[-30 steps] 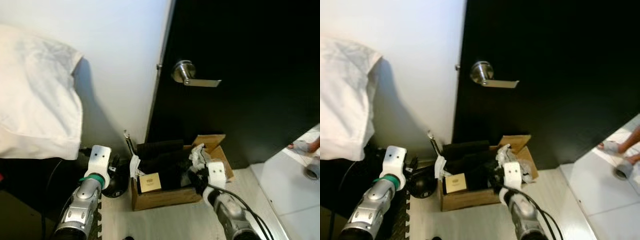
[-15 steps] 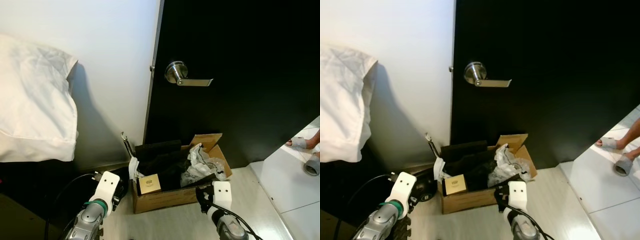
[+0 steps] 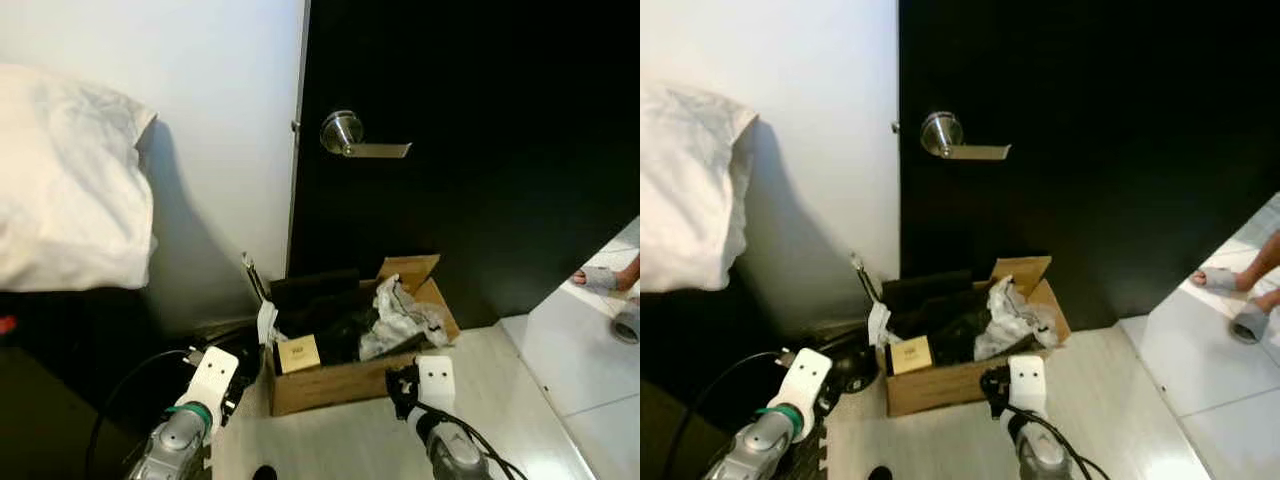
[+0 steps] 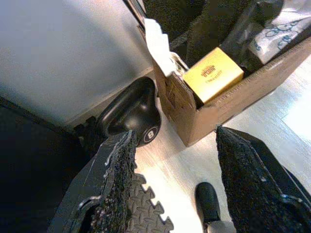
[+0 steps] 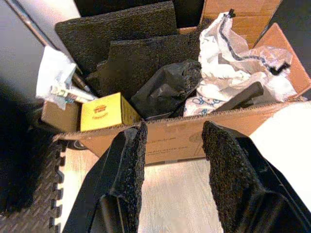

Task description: Clean up the room

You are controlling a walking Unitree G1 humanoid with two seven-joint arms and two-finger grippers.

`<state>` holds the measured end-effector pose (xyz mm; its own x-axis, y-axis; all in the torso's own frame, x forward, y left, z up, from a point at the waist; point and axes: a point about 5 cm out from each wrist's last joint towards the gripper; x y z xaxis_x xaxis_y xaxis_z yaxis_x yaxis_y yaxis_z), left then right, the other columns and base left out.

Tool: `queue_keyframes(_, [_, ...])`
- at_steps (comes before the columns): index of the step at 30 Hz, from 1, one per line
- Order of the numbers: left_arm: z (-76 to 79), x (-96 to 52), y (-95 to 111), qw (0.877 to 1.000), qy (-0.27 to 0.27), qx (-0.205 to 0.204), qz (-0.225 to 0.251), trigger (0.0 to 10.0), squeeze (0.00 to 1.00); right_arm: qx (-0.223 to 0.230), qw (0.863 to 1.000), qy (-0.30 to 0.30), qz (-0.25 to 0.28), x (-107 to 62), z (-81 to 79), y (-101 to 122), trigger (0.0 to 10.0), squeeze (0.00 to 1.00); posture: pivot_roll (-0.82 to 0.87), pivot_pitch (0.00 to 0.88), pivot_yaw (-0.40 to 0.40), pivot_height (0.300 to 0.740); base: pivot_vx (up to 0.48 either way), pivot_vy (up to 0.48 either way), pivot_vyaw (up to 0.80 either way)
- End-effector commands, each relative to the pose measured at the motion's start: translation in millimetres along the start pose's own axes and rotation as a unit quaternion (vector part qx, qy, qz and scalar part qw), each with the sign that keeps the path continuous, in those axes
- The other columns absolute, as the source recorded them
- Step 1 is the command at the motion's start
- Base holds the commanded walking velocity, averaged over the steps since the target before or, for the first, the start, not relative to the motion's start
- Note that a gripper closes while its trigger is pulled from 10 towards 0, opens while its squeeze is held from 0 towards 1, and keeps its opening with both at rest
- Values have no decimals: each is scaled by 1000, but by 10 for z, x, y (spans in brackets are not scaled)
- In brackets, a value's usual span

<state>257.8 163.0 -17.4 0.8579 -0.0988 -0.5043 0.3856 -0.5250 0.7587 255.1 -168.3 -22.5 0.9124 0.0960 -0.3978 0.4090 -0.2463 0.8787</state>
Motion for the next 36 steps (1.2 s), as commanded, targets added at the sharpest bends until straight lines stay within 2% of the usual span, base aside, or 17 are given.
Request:
queue_keyframes(1, [58,-22,-67,1000,-6,0,-10,10000,0,-1,1000,-5,-15,-15,16,-54,10000,0,46,22,-28,740,-375,0,0])
queue_keyframes(24, [73,-12,-59,1000,-4,-1,-3,10000,0,-10,1000,-10,-26,-12,48,-64,10000,0,47,13,-36,740,-389,0,0])
queue_keyframes(32, [139,-16,-123,999,-27,-14,-24,10000,0,-9,999,-11,-34,-12,47,-82,10000,0,47,14,-34,740,0,0,-787])
queue_keyframes(36, [172,-57,-299,997,-34,-19,-69,10000,0,-33,997,-12,-74,-77,66,-240,10000,0,43,0,-28,740,0,0,-781])
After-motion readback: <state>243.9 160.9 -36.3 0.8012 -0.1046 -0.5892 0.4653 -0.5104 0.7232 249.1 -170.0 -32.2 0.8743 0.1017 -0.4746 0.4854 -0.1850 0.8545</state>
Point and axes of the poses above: a point about 5 cm out from each wrist's last joint towards the gripper, its own x axis pointing out of the wrist towards the gripper, its own y axis along the axis of the wrist's last joint, z = x × y, and after that the axes turned 13 degrees about x, right-handed
